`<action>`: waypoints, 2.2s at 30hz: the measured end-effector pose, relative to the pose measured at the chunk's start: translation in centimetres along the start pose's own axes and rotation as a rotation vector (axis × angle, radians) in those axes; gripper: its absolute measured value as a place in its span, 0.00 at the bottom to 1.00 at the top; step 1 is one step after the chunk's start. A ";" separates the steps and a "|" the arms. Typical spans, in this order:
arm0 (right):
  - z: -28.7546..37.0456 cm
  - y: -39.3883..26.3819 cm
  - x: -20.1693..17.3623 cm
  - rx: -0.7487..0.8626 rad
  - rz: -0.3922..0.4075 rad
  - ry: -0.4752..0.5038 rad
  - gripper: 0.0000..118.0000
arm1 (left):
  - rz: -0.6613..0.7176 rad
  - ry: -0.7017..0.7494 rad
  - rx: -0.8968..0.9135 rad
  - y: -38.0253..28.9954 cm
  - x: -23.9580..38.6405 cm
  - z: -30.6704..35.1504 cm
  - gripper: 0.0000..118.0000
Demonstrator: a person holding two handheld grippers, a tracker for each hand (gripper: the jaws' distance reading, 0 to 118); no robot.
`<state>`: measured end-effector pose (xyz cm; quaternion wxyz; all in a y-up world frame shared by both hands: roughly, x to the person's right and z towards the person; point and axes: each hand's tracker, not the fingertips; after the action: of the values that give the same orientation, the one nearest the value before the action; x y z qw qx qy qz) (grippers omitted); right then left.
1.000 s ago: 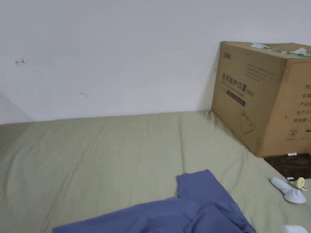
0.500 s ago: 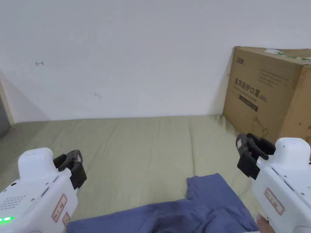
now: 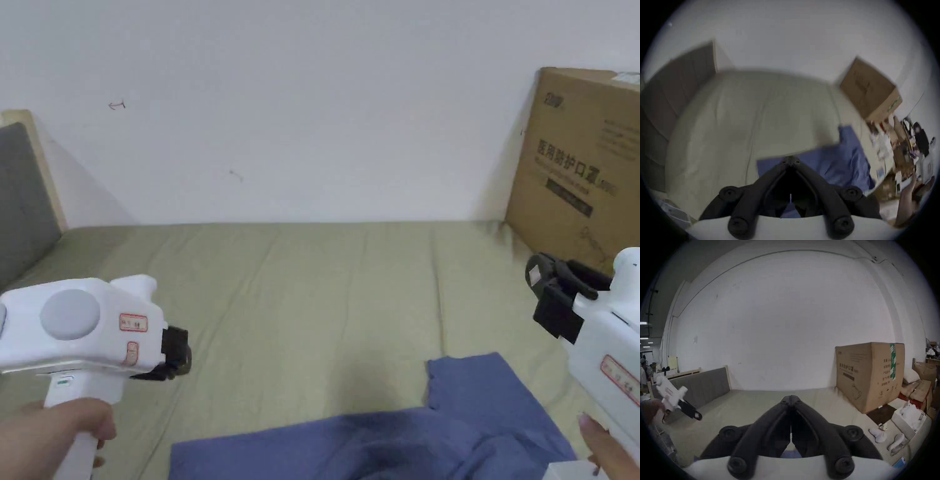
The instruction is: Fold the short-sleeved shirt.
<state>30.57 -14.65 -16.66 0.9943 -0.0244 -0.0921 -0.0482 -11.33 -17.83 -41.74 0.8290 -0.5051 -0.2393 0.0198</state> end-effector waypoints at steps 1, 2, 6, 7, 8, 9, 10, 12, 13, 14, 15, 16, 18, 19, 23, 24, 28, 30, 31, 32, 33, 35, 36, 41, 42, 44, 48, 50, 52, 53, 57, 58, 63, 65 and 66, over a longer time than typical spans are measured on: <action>-0.4 -0.5 0.2 -0.027 0.003 0.008 0.00 | -0.028 0.000 -0.043 -0.1 -1.0 -2.0 0.00; -0.8 -1.0 0.3 -0.046 0.009 0.007 0.00 | -0.029 0.051 -0.083 -0.1 -2.0 -3.9 0.00; -2.0 -3.4 0.9 -0.127 0.026 0.019 0.00 | 0.111 0.119 -0.159 -1.2 -6.4 -10.9 1.00; -2.4 -3.9 1.0 -0.146 0.029 0.019 0.00 | 0.131 0.130 -0.186 -1.7 -7.1 -12.5 0.95; -2.7 -4.4 1.2 -0.162 0.031 0.015 0.00 | 0.124 0.090 -0.131 -2.2 -7.3 -13.9 0.95; -2.9 -4.8 1.4 -0.174 0.031 0.013 0.00 | 0.108 0.124 -0.155 -2.8 -7.9 -15.2 0.95; -3.1 -5.2 1.4 -0.186 0.030 0.012 0.00 | 0.090 0.150 -0.174 -3.3 -7.9 -16.7 0.95; -3.6 -5.7 1.9 -0.207 0.026 0.011 0.00 | 0.042 0.196 -0.193 -4.3 -7.7 -19.3 0.95; -3.8 -5.9 2.1 -0.214 0.022 0.010 0.00 | 0.026 0.200 -0.200 -2.7 -8.2 -19.5 0.95; -4.0 -6.1 2.3 -0.220 0.017 0.007 0.00 | 0.027 0.195 -0.200 -3.1 -8.2 -20.5 0.95; -4.3 -6.3 2.6 -0.230 0.011 0.005 0.00 | 0.022 0.185 -0.207 -3.6 -8.2 -21.5 0.95; -4.5 -6.5 2.9 -0.238 0.009 0.002 0.00 | -0.005 0.206 -0.227 -3.8 -7.7 -21.7 0.95; -5.0 -6.8 3.4 -0.257 0.014 -0.010 0.00 | -0.114 0.246 -0.161 -4.5 -6.7 -20.7 0.93; -5.2 -6.9 3.8 -0.267 0.019 -0.013 0.00 | -0.129 0.230 -0.121 -4.8 -6.4 -20.0 0.87; -6.6 -7.6 6.0 -0.300 0.021 -0.016 0.00 | -0.208 0.123 -0.030 -4.8 -5.4 -16.4 0.01; -7.3 -7.8 6.8 -0.319 0.010 -0.017 0.00 | -0.213 0.114 -0.013 -4.5 -5.3 -15.5 0.01; -12.4 -9.1 10.9 -0.502 -0.094 -0.072 0.02 | -0.224 0.092 0.055 -3.4 -4.1 -10.6 0.01; -16.4 -10.4 13.4 -0.693 -0.167 -0.126 0.71 | -0.202 0.077 0.068 -2.8 -4.1 -8.9 0.01; -18.4 -11.8 14.7 -0.834 -0.191 -0.148 0.86 | -0.193 0.077 0.078 -2.5 -4.4 -8.3 0.01; -19.7 -13.1 15.8 -0.910 -0.220 -0.167 0.85 | -0.185 0.074 0.084 -2.5 -4.1 -7.7 0.01; -20.8 -14.4 16.8 -0.970 -0.245 -0.169 0.85 | -0.175 0.068 0.084 -2.3 -4.2 -7.3 0.01; -22.9 -17.0 18.4 -1.108 -0.254 -0.193 0.85 | -0.162 0.062 0.079 -1.9 -4.4 -7.0 0.01; -23.4 -18.0 18.8 -1.134 -0.217 -0.243 0.85 | -0.166 0.063 0.077 -1.8 -4.4 -6.9 0.01; -23.6 -20.1 19.1 -1.223 -0.131 -0.251 0.66 | -0.195 0.084 0.040 -1.7 -3.4 -7.5 0.01; -23.1 -19.5 18.4 -1.187 -0.084 -0.231 0.36 | -0.195 0.088 0.037 -1.5 -3.4 -7.6 0.01; -22.7 -18.9 17.2 -1.174 -0.083 -0.126 0.00 | -0.194 0.093 0.028 -1.4 -3.4 -7.9 0.01; -20.2 -16.1 14.6 -1.075 -0.069 -0.057 0.00 | -0.154 0.090 0.057 -1.5 -3.4 -7.2 0.01; -18.3 -13.1 14.4 -0.929 -0.048 -0.091 0.00 | -0.136 0.087 0.114 -2.0 -2.9 -5.9 0.01; -15.9 -9.3 14.5 -0.803 -0.081 -0.088 0.00 | -0.147 0.094 0.181 -2.0 -2.4 -3.8 0.01; -14.8 -7.5 14.7 -0.751 -0.078 -0.093 0.00 | -0.154 0.093 0.214 -2.1 -2.0 -2.7 0.01; -10.7 0.1 15.0 -0.573 -0.091 -0.089 0.00 | -0.171 0.069 0.355 -1.3 -0.8 2.6 0.01; -9.9 2.0 15.0 -0.546 -0.114 -0.086 0.00 | -0.176 0.056 0.380 -0.8 -0.5 4.0 0.01; -7.7 9.5 13.9 -0.452 -0.118 -0.069 0.00 | -0.255 0.076 0.501 1.6 1.8 9.6 0.01; -7.7 12.3 13.3 -0.415 -0.078 -0.073 0.00 | -0.261 0.077 0.524 3.1 2.2 11.1 0.01; -8.1 13.5 12.9 -0.399 -0.062 -0.075 0.00 | -0.265 0.079 0.541 3.9 2.4 11.9 0.01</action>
<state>46.02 -2.88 -22.76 0.9636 -0.2199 -0.1184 -0.0951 -13.32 -5.39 -39.66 0.9375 -0.2305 -0.2566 -0.0452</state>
